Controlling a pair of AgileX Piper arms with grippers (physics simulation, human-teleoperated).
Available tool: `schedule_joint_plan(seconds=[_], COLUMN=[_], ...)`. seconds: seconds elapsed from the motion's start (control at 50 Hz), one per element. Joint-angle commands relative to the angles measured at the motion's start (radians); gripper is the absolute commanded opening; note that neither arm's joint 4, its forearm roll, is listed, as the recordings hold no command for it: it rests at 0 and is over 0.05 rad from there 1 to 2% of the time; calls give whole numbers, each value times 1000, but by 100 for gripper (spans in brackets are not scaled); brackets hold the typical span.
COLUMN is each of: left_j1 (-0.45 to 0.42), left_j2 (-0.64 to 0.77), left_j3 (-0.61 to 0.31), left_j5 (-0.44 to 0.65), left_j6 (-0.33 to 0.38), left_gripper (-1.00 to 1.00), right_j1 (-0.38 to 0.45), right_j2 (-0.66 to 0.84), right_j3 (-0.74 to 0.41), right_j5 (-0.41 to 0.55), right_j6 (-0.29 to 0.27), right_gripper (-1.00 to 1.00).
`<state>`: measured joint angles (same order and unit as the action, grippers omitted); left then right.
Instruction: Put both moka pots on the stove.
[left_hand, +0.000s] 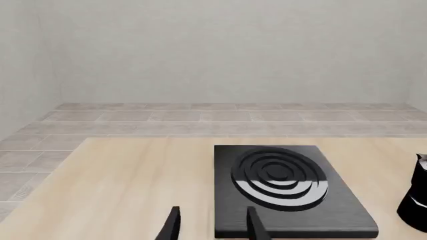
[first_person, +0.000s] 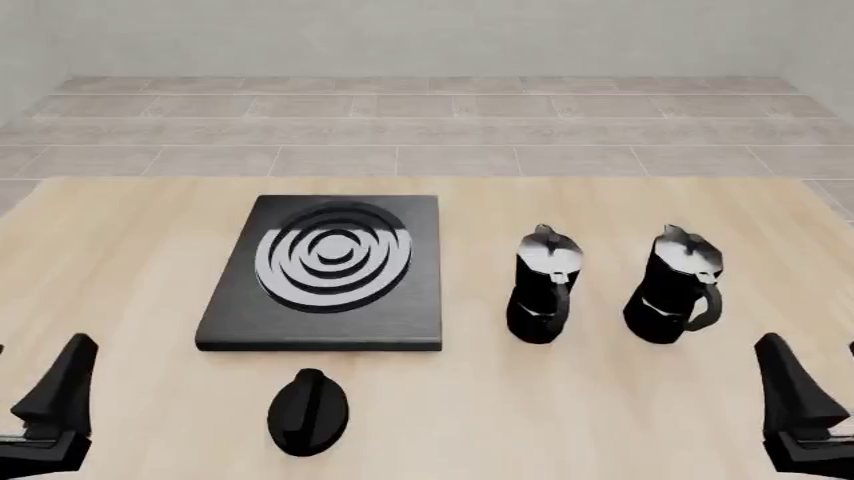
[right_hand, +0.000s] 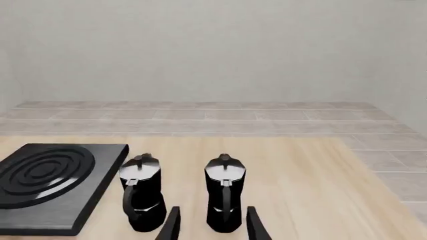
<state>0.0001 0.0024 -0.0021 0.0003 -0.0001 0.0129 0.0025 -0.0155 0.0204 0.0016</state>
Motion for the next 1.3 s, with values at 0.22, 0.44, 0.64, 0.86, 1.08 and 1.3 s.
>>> schedule_joint_plan(seconds=[0.22,0.44,0.64,0.86,1.08,1.3], left_j1=[0,0,0,0,0,0], left_j2=[10,9,9,9,9,9], left_j3=[-2,-2,-2,-2,-2,-2], left_j5=[-8,-6,-6,-6,-6,-6], left_j6=[0,0,0,0,0,0], left_gripper=[100,100,100,100,100,100], right_j1=[15,189,292,347,404,388], right_j2=[56,130,183,283,514,692], right_j3=[14,-2,-5,-6,14,15], right_j5=[-61,-105,-128,-212,-426,-581], right_j6=[11,57,88,92,84,89], right_gripper=[100,100,100,100,100,100])
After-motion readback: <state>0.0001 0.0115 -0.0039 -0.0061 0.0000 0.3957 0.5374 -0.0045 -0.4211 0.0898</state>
